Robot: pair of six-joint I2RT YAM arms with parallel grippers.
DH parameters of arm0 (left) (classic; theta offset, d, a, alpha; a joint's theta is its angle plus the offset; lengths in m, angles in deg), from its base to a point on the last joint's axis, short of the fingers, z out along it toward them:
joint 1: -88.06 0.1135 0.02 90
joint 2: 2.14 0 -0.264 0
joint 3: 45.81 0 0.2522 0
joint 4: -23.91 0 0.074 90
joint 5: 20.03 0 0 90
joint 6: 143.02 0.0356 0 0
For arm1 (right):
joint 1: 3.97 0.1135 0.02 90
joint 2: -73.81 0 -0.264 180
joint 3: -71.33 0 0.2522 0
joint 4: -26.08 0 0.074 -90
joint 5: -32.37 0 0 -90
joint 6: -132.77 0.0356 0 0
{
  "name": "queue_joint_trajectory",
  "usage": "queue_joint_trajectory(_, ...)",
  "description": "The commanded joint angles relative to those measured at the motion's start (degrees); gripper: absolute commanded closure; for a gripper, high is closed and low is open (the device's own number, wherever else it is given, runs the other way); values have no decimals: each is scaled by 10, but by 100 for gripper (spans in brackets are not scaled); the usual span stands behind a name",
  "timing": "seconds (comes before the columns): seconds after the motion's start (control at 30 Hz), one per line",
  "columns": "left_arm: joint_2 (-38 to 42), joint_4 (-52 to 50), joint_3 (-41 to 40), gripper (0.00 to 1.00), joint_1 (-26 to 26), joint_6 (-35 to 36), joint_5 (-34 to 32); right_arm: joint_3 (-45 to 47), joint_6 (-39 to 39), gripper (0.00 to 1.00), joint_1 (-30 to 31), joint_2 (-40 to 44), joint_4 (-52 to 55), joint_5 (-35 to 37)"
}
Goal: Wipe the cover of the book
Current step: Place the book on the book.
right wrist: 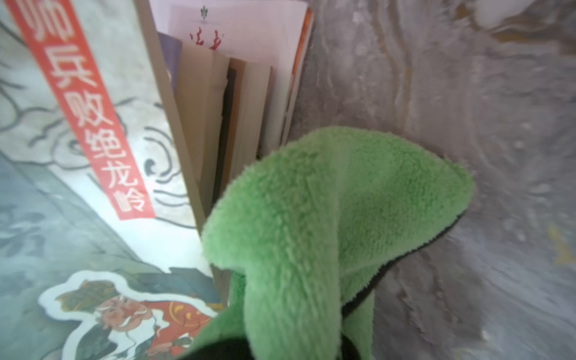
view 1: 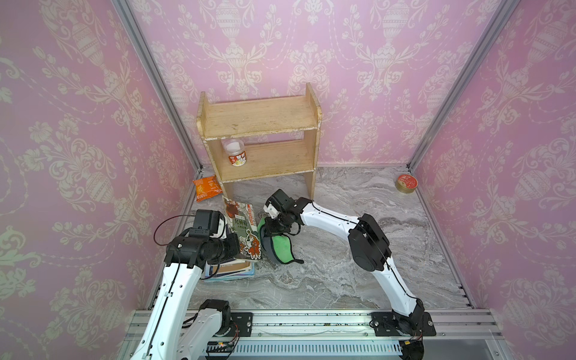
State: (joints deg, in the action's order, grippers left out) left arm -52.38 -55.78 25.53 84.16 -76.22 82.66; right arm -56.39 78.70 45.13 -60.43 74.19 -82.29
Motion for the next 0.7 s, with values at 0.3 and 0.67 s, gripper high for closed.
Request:
queue_joint_trajectory(0.3, 14, 19, -16, 77, 6, 1, -33, -78, -10, 100, 25, -53, 64, -22)
queue_joint_trajectory(0.67, 48, 33, 6, 18, 11, -14, -93, -89, -7, 100, 34, -55, 66, -26)
